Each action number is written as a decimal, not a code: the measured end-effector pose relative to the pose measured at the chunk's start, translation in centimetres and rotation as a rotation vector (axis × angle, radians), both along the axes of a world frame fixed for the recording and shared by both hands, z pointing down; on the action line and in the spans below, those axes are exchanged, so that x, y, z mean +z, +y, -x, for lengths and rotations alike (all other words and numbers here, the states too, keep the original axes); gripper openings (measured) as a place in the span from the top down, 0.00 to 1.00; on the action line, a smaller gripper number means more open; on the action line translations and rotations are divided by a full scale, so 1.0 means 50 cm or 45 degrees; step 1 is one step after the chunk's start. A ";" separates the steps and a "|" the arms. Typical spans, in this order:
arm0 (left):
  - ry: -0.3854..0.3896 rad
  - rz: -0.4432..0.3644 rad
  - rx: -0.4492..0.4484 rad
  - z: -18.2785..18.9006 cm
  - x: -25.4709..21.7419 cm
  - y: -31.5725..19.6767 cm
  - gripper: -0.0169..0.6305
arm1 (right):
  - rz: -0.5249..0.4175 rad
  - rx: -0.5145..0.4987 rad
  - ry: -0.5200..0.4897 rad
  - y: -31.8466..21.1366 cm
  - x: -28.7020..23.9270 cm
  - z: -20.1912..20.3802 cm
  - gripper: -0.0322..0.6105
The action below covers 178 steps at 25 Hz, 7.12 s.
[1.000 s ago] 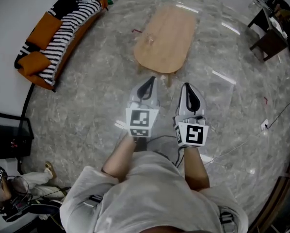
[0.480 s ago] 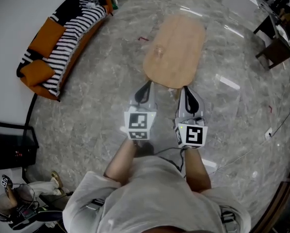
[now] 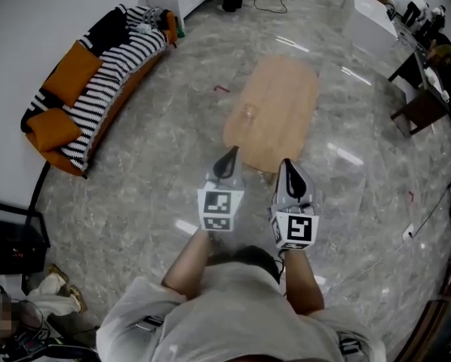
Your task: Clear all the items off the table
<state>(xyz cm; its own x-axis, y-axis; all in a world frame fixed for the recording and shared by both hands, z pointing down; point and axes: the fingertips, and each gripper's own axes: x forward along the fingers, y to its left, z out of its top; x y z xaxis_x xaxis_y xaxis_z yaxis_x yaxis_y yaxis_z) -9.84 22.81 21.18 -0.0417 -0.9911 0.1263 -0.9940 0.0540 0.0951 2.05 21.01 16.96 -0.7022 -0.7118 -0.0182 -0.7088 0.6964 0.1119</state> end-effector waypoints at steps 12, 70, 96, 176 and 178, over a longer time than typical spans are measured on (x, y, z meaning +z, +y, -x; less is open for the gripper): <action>-0.059 0.096 -0.028 0.072 0.050 -0.197 0.94 | 0.089 -0.063 -0.083 -0.225 0.032 0.074 0.94; 0.127 0.891 0.333 0.093 0.839 -0.779 0.94 | 0.911 0.139 0.039 -0.868 0.848 0.140 0.94; -0.002 1.225 0.404 0.251 1.009 -0.902 0.94 | 1.139 0.187 0.042 -0.944 1.013 0.251 0.94; -0.200 1.772 0.528 0.279 1.216 -0.900 0.91 | 1.199 0.393 -0.061 -0.939 1.051 0.111 0.94; -0.196 1.757 0.533 0.266 1.205 -0.902 0.91 | 1.187 0.397 -0.056 -0.942 1.040 0.101 0.94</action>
<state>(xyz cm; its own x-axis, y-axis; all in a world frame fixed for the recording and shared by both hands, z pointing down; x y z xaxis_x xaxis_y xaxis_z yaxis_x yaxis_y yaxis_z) -23.15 -22.27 81.45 0.1142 -0.0287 0.9930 -0.9549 -0.2790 0.1017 -2.98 -26.10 68.97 -0.4930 -0.6075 0.6229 -0.8660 0.2735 -0.4187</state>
